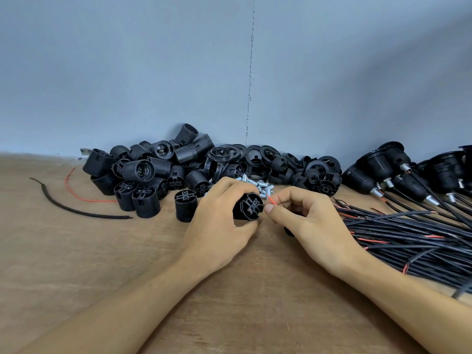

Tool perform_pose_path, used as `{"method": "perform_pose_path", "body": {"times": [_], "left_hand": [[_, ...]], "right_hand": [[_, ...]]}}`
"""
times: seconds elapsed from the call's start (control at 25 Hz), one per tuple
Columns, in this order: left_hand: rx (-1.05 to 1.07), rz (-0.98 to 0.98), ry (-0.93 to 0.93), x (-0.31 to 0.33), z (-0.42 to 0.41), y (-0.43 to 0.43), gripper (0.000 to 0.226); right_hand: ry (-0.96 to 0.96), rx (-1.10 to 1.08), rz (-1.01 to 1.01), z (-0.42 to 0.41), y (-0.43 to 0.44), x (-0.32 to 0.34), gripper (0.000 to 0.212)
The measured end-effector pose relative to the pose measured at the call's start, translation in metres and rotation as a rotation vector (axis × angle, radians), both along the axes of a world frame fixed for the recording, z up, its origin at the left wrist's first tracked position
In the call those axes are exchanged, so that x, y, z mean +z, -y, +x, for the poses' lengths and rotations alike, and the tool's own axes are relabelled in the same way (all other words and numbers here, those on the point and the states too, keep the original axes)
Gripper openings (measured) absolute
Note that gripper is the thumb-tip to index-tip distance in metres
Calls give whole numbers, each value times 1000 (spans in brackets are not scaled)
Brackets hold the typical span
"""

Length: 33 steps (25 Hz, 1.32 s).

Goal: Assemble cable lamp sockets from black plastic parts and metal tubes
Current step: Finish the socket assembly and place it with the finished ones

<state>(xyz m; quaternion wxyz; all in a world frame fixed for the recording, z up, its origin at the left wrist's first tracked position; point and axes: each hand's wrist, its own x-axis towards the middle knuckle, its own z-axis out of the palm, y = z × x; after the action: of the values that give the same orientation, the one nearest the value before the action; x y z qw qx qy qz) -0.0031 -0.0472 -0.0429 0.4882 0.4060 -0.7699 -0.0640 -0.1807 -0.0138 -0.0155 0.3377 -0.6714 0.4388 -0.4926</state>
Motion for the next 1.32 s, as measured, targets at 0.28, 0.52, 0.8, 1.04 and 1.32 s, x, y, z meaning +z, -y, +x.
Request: {"method": "perform_pose_path", "body": {"times": [0.28, 0.52, 0.8, 1.04, 1.32], "left_hand": [[-15, -14, 11, 1, 0, -1, 38], [34, -41, -22, 1, -2, -3, 38], [16, -1, -41, 5, -2, -6, 36], [-24, 46, -67, 8, -3, -9, 31], [-52, 69, -98, 6, -2, -9, 33]], "right_hand": [[-30, -30, -10, 0, 1, -1, 12], [-113, -147, -76, -2, 2, 1, 10], [-155, -189, -129, -2, -1, 1, 9], [-175, -221, -181, -1, -2, 1, 9], [-188, -224, -220, -1, -4, 3, 12]]}}
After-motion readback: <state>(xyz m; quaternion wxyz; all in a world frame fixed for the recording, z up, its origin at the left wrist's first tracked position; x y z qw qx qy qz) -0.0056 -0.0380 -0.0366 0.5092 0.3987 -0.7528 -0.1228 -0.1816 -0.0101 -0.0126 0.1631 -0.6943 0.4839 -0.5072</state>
